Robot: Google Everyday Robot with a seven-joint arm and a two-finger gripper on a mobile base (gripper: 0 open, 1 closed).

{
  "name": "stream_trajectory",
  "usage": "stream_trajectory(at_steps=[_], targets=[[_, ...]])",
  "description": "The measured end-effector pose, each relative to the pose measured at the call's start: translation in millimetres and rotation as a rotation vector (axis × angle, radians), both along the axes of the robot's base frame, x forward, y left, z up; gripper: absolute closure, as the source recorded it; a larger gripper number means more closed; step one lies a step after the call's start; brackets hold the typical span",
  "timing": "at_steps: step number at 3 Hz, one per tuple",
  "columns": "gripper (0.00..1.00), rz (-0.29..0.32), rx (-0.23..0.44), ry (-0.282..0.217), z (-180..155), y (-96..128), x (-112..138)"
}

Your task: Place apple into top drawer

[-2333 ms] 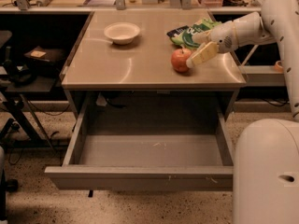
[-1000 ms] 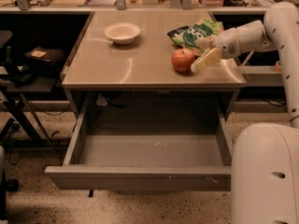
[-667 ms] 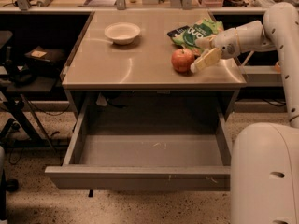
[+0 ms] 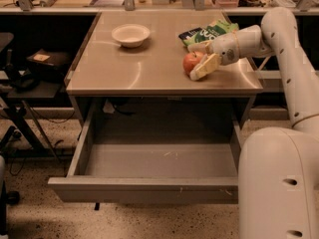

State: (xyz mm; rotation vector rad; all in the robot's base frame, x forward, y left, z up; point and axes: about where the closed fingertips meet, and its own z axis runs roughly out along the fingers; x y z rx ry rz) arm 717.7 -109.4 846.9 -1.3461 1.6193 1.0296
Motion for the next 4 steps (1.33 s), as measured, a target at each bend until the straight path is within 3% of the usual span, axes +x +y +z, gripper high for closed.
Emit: stream_trajectory(at_steps=[1, 2, 4], targets=[[0.0, 0.002, 0.002, 0.0, -0.2, 1.0, 0.0], [0.19, 0.002, 0.002, 0.0, -0.2, 1.0, 0.0], [0.65, 0.002, 0.002, 0.0, -0.2, 1.1, 0.0]])
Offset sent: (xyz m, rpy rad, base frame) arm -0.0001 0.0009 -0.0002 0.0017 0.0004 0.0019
